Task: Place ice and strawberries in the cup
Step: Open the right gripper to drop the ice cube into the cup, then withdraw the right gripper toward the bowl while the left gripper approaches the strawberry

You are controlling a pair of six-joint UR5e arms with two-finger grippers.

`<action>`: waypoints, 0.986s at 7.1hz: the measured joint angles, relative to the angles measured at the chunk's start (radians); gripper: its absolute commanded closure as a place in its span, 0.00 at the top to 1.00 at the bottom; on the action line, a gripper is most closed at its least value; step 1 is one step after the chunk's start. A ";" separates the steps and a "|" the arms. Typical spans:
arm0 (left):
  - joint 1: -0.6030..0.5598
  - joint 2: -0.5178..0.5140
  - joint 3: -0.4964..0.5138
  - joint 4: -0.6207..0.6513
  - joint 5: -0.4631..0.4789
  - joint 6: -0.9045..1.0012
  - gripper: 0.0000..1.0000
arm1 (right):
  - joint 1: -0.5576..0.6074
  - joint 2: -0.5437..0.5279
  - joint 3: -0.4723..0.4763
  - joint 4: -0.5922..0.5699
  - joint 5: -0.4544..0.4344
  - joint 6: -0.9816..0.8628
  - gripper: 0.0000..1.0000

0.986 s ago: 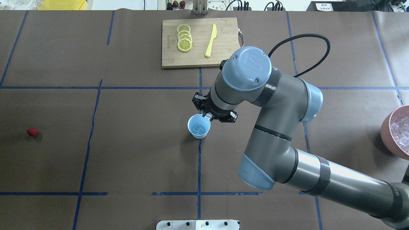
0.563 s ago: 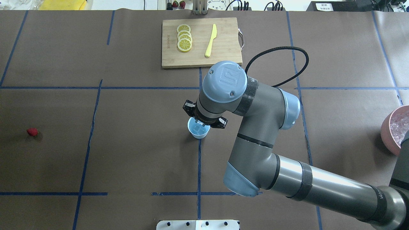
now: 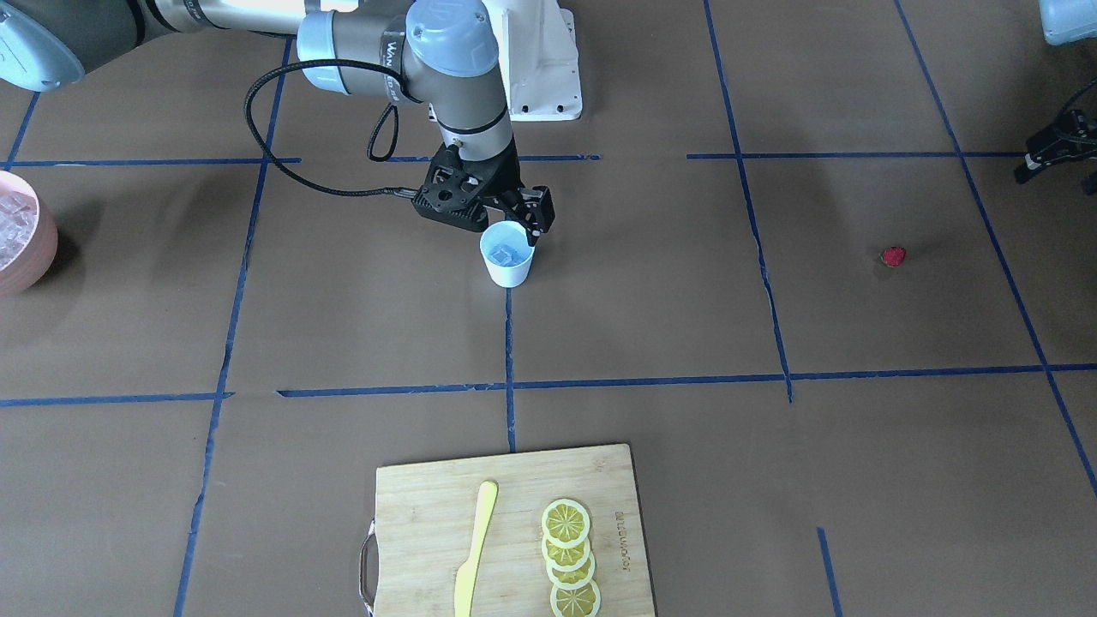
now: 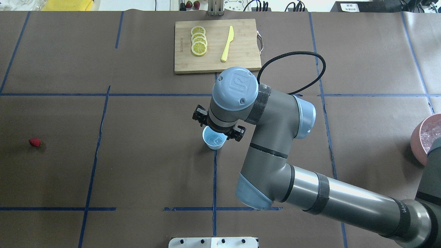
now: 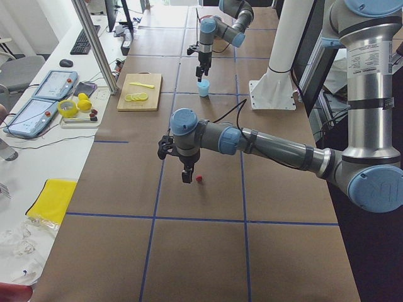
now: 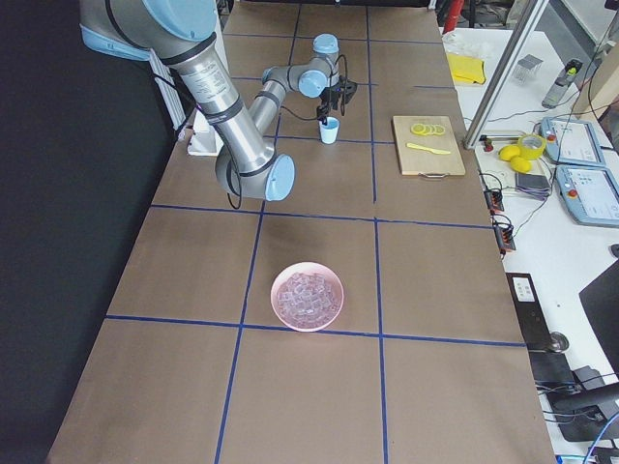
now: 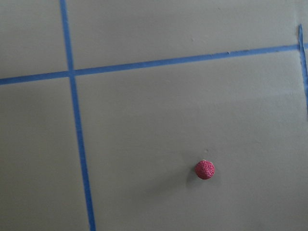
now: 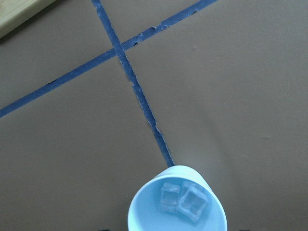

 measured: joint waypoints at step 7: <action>0.287 -0.015 0.128 -0.310 0.192 -0.338 1.00 | 0.417 -0.433 0.420 -0.041 0.358 -0.290 0.99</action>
